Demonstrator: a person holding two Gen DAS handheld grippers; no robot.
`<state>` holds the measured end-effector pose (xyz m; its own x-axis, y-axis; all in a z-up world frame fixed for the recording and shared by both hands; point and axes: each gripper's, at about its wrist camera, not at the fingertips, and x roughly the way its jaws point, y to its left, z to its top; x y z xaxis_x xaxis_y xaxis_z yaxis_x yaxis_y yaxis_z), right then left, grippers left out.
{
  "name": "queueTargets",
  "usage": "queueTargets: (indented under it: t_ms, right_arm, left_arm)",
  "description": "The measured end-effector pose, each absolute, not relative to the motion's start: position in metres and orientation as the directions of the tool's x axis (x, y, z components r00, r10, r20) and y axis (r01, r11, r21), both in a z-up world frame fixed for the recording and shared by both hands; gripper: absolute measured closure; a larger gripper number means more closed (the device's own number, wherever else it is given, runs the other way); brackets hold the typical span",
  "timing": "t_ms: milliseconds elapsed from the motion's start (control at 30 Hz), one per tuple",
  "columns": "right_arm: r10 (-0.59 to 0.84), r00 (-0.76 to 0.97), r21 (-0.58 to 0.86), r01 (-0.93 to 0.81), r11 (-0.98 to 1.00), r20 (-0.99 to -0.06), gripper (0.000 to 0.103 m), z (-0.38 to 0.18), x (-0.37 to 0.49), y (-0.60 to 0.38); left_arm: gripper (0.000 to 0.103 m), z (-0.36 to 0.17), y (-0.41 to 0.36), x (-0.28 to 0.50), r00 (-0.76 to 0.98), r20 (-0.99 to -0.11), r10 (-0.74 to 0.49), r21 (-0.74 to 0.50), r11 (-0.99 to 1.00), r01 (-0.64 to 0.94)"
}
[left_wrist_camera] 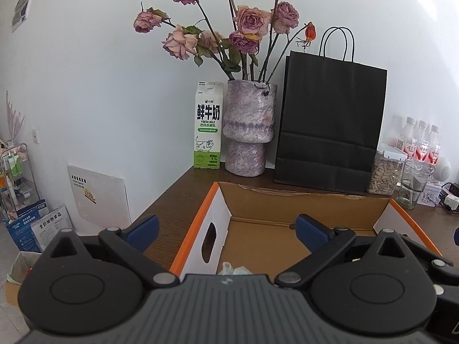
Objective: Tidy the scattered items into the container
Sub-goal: 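Move both grippers back toward the navy pouch and soap bar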
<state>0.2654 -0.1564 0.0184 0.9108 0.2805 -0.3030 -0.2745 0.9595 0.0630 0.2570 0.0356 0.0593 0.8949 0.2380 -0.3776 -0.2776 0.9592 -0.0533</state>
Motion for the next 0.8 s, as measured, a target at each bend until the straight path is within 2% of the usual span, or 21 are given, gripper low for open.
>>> queueTargets:
  t_ms: [433,800]
  right_arm:
    - [0.358,0.900,0.063,-0.354,0.933,-0.248,0.000,0.037,0.230,-0.159]
    - [0.363,0.914,-0.024,-0.373,0.928,-0.182,0.000,0.054,0.160,-0.171]
  left_arm:
    - [0.000,0.084,0.038,0.209,0.929,-0.291,0.227,-0.093,0.960,-0.263]
    - [0.000,0.094,0.041,0.144,0.950,-0.248,0.189,-0.104,0.970,-0.220]
